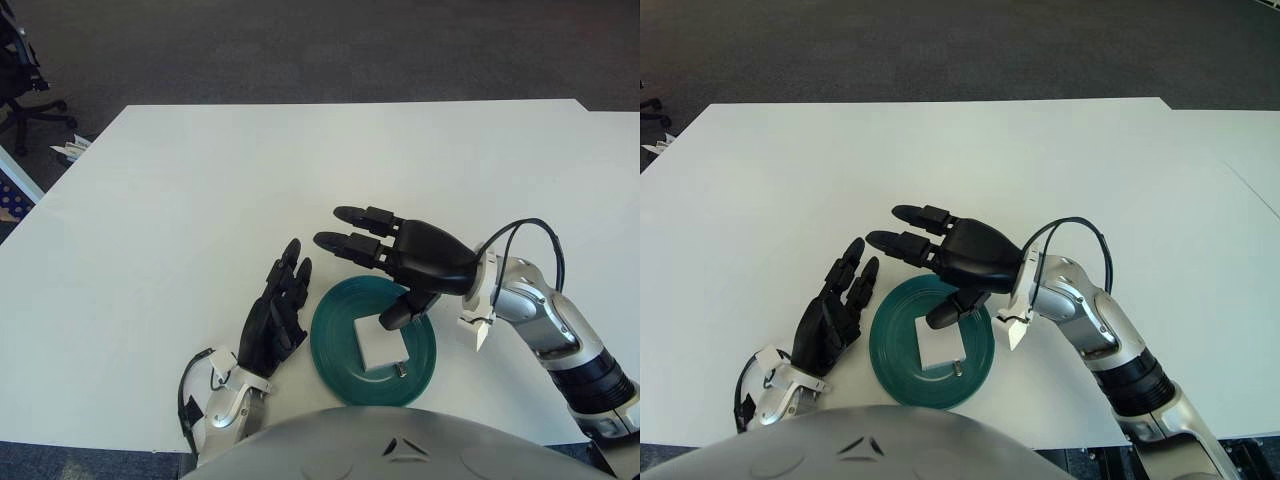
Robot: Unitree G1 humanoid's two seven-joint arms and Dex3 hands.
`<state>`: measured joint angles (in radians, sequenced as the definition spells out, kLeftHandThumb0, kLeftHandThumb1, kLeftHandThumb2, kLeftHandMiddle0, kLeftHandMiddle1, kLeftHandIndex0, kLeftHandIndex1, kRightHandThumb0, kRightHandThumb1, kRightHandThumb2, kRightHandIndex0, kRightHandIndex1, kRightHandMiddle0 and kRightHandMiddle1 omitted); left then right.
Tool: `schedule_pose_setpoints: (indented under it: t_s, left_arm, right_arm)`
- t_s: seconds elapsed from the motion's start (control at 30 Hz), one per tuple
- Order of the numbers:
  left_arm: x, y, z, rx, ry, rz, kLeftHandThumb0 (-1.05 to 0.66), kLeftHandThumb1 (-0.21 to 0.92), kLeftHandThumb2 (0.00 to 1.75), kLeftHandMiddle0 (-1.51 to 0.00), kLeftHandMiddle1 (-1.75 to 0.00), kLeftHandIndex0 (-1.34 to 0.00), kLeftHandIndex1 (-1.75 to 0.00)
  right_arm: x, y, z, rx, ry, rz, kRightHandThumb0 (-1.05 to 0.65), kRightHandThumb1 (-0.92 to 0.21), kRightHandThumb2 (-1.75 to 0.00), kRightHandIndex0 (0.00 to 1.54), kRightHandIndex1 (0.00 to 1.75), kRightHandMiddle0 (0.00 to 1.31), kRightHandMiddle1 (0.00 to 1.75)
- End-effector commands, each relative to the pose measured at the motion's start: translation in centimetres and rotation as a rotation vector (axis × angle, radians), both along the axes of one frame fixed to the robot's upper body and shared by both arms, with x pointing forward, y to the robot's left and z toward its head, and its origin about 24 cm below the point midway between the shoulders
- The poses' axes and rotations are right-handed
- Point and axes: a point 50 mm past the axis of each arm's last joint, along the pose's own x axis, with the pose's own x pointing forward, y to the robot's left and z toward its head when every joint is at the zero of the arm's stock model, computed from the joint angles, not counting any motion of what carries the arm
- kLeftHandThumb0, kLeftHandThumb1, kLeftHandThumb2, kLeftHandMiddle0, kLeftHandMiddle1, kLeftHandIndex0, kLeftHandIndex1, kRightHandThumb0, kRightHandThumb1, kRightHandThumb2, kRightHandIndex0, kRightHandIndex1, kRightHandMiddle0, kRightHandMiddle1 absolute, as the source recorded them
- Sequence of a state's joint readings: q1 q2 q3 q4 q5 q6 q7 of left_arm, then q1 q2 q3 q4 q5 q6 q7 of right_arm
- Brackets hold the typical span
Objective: Put the charger into the plate.
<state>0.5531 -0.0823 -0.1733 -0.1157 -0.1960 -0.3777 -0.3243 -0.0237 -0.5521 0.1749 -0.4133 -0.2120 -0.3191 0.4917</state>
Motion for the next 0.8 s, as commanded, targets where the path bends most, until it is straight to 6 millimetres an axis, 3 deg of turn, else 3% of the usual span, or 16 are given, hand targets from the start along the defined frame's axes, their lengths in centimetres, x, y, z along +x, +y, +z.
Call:
schedule_pose_setpoints:
  t_s: [0.0, 0.03, 0.1, 0.17, 0.2, 0.37, 0.57, 0.63, 0.77]
  left_arm:
    - [-0.9, 0.3, -0.9, 0.156, 0.055, 0.113, -1.05, 0.92, 1.13, -0.08, -0.02, -0.06, -0.04]
    - [-0.9, 0.3, -1.0, 0.186, 0.049, 0.130, -1.05, 0.92, 1.13, -0.09, -0.02, -0.07, -0.05]
    - [-0.5, 0.8, -1.2, 0.227, 0.041, 0.156, -1.05, 0.92, 1.14, -0.10, -0.02, -0.08, -0.06]
    - [-0.5, 0.8, -1.3, 0.245, 0.039, 0.170, -1.05, 0.92, 1.14, -0.11, -0.02, -0.10, -0.08]
    - [-0.6, 0.8, -1.4, 0.249, 0.042, 0.172, -1.05, 0.92, 1.15, -0.12, -0.02, -0.10, -0.08]
    - [-0.7, 0.7, -1.7, 0.252, 0.049, 0.165, -1.05, 0.92, 1.15, -0.13, -0.02, -0.12, -0.10]
    - [-0.8, 0.8, -1.5, 0.267, 0.027, 0.168, -1.04, 0.92, 1.15, -0.12, -0.01, -0.12, -0.12]
    - [-0.8, 0.9, -1.5, 0.270, 0.029, 0.172, -1.04, 0.92, 1.15, -0.12, -0.01, -0.06, -0.26]
    - [-0.8, 1.3, -1.7, 0.250, 0.063, 0.183, -1.04, 0.92, 1.15, -0.12, 0.00, -0.01, -0.36]
  right_arm:
    - [-0.5, -2.0, 0.8, 0.108, 0.103, -0.121, -1.05, -0.92, -0.86, 0.13, 0.03, 0.08, 0.07]
    - [-0.6, -2.1, 0.8, 0.122, 0.115, -0.142, -1.05, -0.92, -0.85, 0.14, 0.03, 0.08, 0.07]
    - [-1.0, -2.5, -1.1, 0.200, 0.189, -0.224, -1.05, -0.92, -0.85, 0.14, 0.02, 0.09, 0.08]
    - [-1.4, -4.2, -4.7, 0.319, 0.285, -0.360, -1.05, -0.92, -0.83, 0.14, 0.02, 0.10, 0.10]
    - [-1.6, -4.4, -5.4, 0.396, 0.290, -0.420, -1.05, -0.92, -0.83, 0.14, 0.02, 0.11, 0.10]
    - [-2.3, -4.7, -5.6, 0.702, 0.344, -0.557, -1.05, -0.92, -0.79, 0.25, 0.02, 0.04, 0.59]
    - [-3.6, -4.7, -6.5, 1.019, 0.477, -0.735, -1.00, -0.92, -0.72, 0.36, 0.04, 0.10, 0.76]
    - [-4.1, -5.0, -6.8, 1.062, 0.486, -0.781, -0.97, -0.92, -0.69, 0.38, 0.05, 0.13, 0.79]
    - [-4.8, -5.5, -7.9, 1.129, 0.521, -0.899, -0.93, -0.92, -0.68, 0.39, 0.03, 0.14, 0.82]
